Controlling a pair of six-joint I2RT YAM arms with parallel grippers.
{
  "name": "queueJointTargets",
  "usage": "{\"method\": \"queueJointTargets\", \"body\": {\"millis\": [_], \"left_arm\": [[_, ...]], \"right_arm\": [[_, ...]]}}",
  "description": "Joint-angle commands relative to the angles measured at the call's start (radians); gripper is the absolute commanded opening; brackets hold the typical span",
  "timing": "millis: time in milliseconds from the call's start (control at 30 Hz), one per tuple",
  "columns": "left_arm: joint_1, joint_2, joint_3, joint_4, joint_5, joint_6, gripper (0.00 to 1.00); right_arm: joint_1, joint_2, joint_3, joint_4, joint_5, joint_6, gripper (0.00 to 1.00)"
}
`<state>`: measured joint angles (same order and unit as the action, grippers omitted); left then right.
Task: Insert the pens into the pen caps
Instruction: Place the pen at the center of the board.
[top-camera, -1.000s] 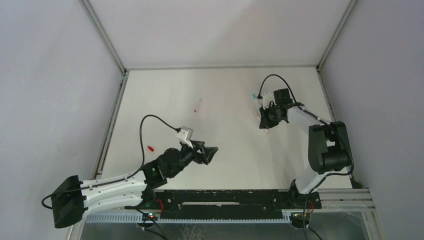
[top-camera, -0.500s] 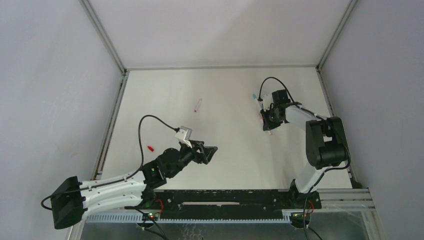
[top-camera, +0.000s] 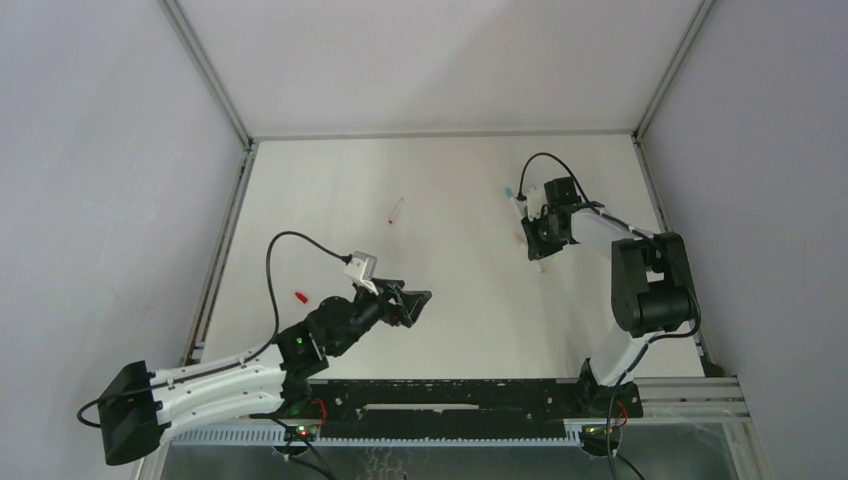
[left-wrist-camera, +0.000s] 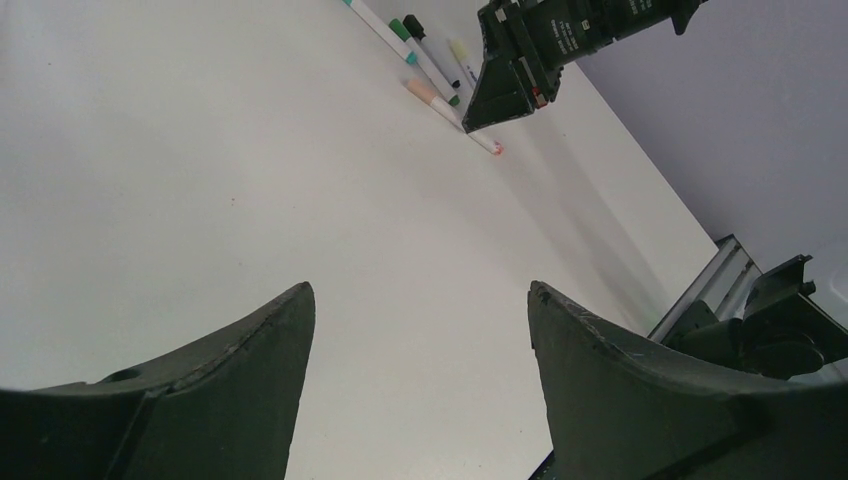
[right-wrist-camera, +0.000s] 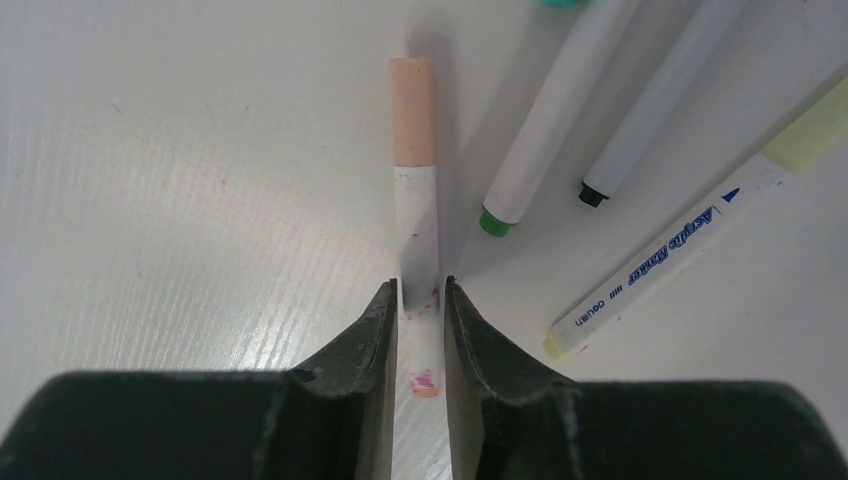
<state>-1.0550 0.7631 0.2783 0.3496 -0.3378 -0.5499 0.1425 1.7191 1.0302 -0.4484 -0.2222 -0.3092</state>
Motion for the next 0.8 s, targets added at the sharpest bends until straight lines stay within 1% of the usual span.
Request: {"method": "queueJointTargets", "body": {"millis": [0,233,367,467,533,767], "left_arm": [[0.012,-0.036,0.008,-0.024,-0.017,0.007,0.82],[0.027,-0.048,0.043,-0.061,-0.018,0.036,0.84],[0.052,-0.042,0.064,-0.062,-0.012,0.050,0.90],[0.093,-0.040,0.075,-0.066,-0.001,0.050,0.97],[0.130,-0.040,0.083,-0.067,0.019,0.046,1.00],[0.273,-0.019,0.128,-0.088,0.132,0.033,1.00]], "right_arm": [[-0.011,-0.022,0.040,-0.012,-0.009,-0.007,0.29],[-0.024,-0.065,0.056,-0.051,-0.061,-0.026,0.36],[-0.042,-0.132,0.064,-0.083,-0.117,-0.059,0.39],[-0.063,-0.194,0.064,-0.108,-0.175,-0.097,0.41],[-0.079,-0.235,0.064,-0.129,-0.225,-0.128,0.42],[-0.111,-0.364,0.061,-0.184,-0.374,-0.205,0.45]]}}
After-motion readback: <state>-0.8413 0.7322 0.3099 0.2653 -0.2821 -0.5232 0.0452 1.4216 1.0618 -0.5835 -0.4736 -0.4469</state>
